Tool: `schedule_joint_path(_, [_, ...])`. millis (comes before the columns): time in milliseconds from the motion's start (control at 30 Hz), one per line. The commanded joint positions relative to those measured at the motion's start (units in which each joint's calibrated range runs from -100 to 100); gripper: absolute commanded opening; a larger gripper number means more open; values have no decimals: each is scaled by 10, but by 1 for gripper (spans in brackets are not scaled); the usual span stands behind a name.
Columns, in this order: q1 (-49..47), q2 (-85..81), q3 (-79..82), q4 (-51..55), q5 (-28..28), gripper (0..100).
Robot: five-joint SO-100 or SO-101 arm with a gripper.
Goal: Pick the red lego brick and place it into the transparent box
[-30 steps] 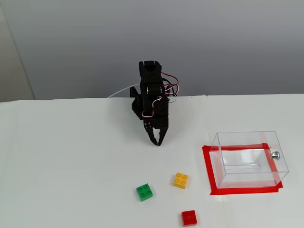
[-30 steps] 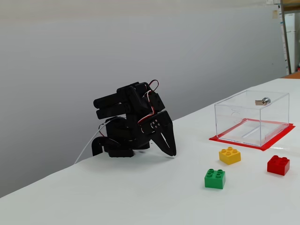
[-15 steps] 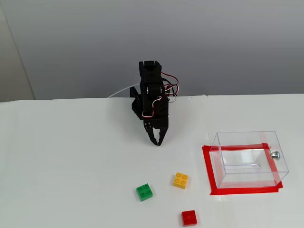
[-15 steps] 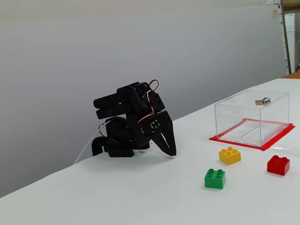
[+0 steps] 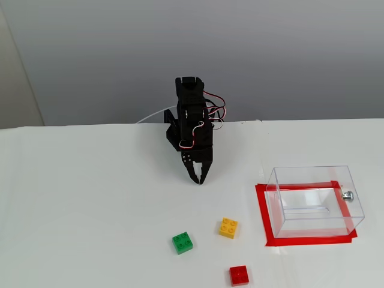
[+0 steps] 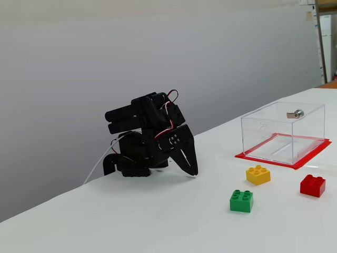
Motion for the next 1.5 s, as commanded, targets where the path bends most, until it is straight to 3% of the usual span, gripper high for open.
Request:
schedule_joint_path(0, [2, -5, -12, 3, 3, 1])
schedule_joint_path(1000, [-3, -5, -12, -1, 0, 1])
schedule_joint_path(1267, [14, 2, -9, -109, -1, 1])
schedule_joint_path(1467, [15, 98, -36, -236, 1, 1])
